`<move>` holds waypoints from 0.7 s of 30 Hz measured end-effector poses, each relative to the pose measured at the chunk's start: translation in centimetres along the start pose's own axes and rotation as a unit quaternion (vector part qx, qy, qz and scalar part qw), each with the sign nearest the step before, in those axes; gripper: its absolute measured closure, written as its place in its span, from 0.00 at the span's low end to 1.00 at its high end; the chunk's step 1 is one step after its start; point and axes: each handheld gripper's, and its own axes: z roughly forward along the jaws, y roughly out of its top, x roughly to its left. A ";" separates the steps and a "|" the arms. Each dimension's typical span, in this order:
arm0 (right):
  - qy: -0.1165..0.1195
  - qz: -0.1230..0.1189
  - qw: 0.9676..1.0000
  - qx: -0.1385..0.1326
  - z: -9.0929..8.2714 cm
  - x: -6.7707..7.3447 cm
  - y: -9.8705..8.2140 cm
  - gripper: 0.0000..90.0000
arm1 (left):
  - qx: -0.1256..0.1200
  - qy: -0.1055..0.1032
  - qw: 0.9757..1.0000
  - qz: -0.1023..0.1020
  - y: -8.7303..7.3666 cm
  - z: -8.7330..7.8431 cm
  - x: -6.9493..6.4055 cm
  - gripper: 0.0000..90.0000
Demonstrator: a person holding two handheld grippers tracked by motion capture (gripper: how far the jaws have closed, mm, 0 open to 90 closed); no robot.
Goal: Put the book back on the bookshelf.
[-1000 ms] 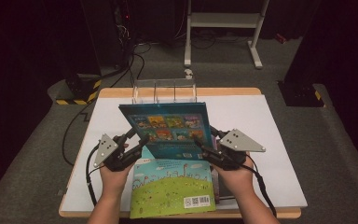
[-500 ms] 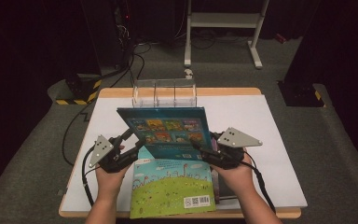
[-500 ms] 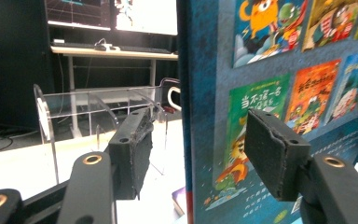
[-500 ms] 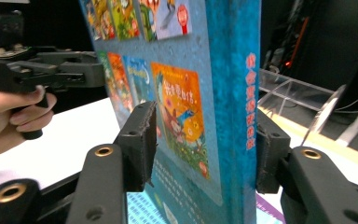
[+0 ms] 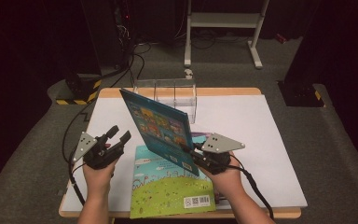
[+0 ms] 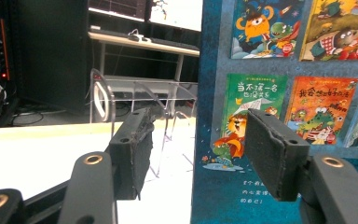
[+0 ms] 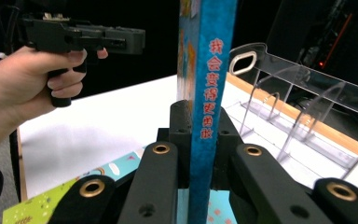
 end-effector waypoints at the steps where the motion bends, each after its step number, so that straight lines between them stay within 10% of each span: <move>1: 0.000 0.000 1.000 0.000 0.0 0.0 0.0 0.92 | 0.000 0.000 1.000 0.000 0.0 0.0 0.0 0.47; 7: -0.026 -0.032 0.999 -0.006 1.8 1.7 0.0 0.92 | 0.003 0.003 1.000 -0.002 0.2 -0.3 0.4 0.46; 21: -0.035 -0.005 0.999 -0.012 6.8 1.5 0.7 0.92 | 0.002 -0.007 1.000 -0.002 0.5 -0.3 0.1 0.46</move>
